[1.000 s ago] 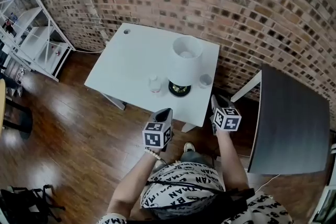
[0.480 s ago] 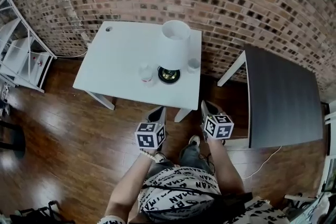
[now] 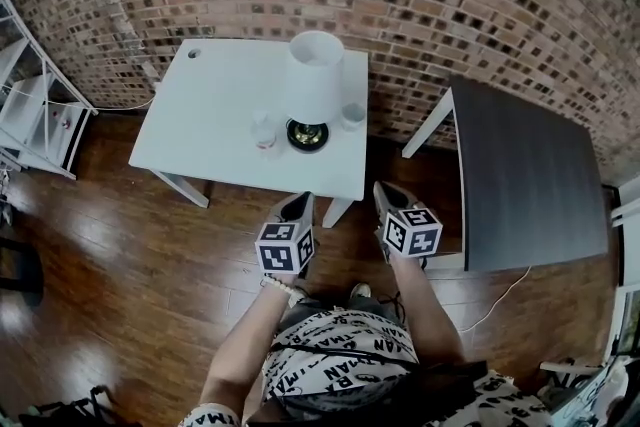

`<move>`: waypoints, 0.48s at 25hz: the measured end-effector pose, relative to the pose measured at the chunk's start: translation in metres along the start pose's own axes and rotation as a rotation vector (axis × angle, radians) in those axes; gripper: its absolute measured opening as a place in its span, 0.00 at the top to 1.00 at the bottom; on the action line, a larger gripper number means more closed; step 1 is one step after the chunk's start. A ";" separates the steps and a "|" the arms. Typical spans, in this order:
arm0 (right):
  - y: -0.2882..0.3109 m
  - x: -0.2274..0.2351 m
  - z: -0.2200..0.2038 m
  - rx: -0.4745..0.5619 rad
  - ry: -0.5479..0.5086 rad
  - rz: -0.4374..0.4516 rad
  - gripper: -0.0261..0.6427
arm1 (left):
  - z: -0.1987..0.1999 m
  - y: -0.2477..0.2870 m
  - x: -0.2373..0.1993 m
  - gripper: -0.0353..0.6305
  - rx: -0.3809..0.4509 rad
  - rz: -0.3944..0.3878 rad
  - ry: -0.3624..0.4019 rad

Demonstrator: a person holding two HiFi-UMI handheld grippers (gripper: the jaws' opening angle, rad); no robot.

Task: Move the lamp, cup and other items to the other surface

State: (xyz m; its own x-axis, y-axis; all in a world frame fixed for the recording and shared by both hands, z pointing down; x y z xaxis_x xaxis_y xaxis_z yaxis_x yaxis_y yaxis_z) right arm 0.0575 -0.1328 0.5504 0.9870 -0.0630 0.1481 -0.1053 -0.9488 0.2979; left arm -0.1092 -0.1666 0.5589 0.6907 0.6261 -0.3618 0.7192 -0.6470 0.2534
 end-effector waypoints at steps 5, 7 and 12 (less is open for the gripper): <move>0.000 0.003 0.006 0.007 -0.010 0.038 0.95 | 0.004 0.008 0.012 0.94 0.018 0.022 0.000; 0.001 0.005 0.006 0.004 -0.010 0.052 0.95 | 0.004 0.010 0.013 0.94 0.023 0.035 -0.004; 0.007 0.015 0.015 0.014 -0.028 0.081 0.95 | 0.007 0.013 0.020 0.94 0.042 0.061 -0.007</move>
State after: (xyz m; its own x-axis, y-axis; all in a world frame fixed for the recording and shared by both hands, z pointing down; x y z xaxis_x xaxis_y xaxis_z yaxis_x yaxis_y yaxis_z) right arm 0.0732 -0.1445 0.5409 0.9784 -0.1483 0.1444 -0.1834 -0.9445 0.2726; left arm -0.0867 -0.1657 0.5483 0.7327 0.5817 -0.3532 0.6716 -0.7019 0.2372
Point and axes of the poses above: the fingertips, and each gripper's own axes: y forward along the fingers, x to its right, z out of its top, the point moved 1 cm from there along -y, backward along the fingers, and after that the axes turned 9 degrees about x, right-handed, at the moved point
